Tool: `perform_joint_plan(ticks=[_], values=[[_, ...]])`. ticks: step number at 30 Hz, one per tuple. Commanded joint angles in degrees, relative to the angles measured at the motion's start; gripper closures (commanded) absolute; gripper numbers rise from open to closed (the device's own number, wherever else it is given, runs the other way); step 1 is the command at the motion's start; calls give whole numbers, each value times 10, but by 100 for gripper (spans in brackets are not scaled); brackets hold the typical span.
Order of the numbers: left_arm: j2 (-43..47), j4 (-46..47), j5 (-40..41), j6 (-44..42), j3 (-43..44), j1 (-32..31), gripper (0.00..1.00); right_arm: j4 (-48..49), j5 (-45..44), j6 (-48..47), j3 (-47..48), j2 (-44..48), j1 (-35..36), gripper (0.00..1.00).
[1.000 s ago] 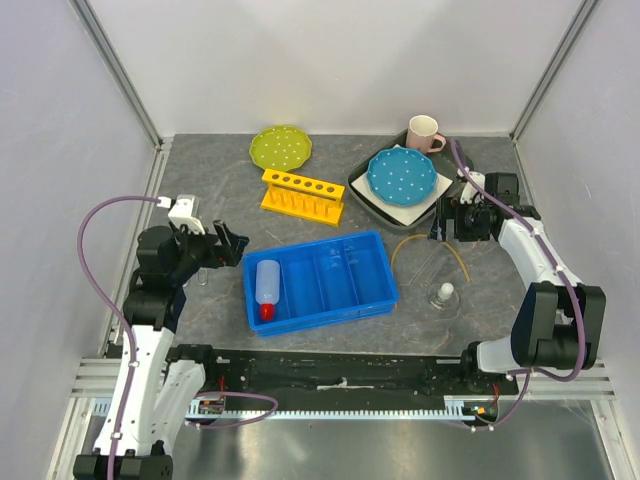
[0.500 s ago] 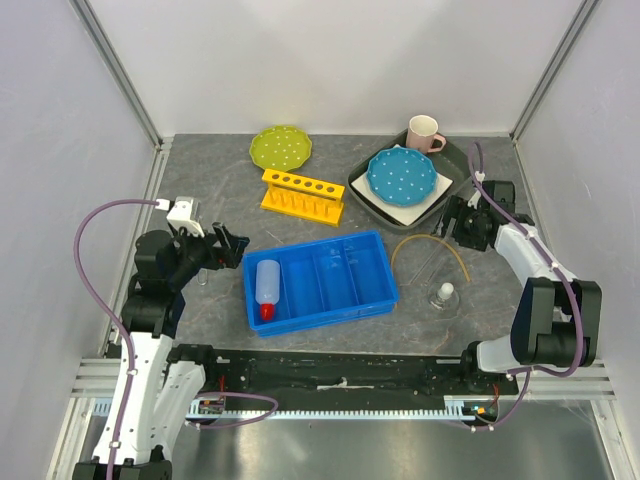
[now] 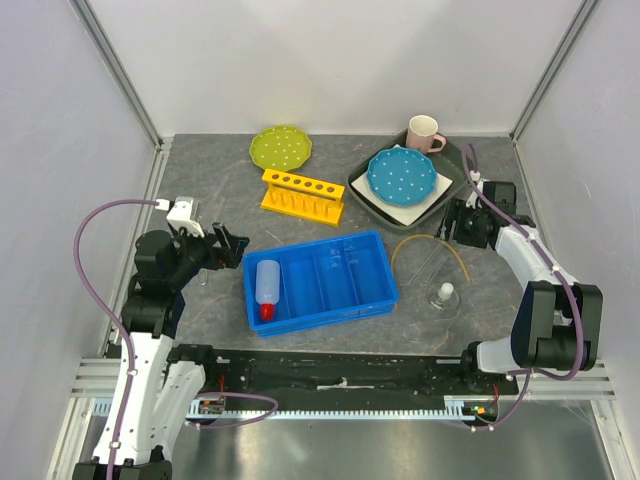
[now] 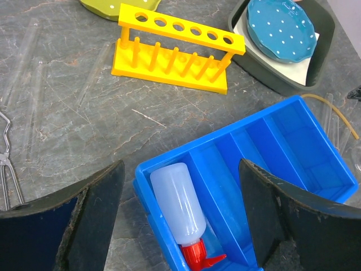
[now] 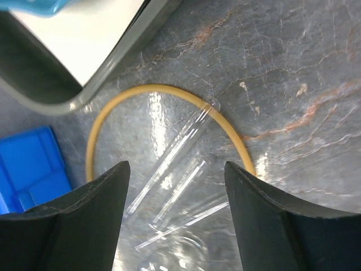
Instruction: Organize the chemistry lab equipment
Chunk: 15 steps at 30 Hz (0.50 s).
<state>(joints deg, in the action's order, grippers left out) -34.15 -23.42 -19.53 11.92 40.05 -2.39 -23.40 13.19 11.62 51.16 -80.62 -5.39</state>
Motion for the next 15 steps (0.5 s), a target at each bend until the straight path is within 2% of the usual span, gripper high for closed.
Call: perform_joint_plan(ticks=[1,3,6,8,10,11,15], values=[[8,26,-7,10,0,-2,12,-60,48,-170,60,-5,-1,23],[8,28,-11,9,-1,-2,12,-101,135,-246,89,-8,-1,23],[5,28,-17,7,-1,-4,12,-128,197,-297,111,3,-1,21],[5,29,-16,6,0,-5,12,-151,206,-340,129,11,4,12],[8,29,-11,6,-1,-5,12,-173,200,-376,141,23,14,10],[9,30,-4,6,-1,-5,12,-177,195,-381,150,32,25,2],[10,31,-7,3,-2,-8,12,-176,207,-405,139,73,38,2]])
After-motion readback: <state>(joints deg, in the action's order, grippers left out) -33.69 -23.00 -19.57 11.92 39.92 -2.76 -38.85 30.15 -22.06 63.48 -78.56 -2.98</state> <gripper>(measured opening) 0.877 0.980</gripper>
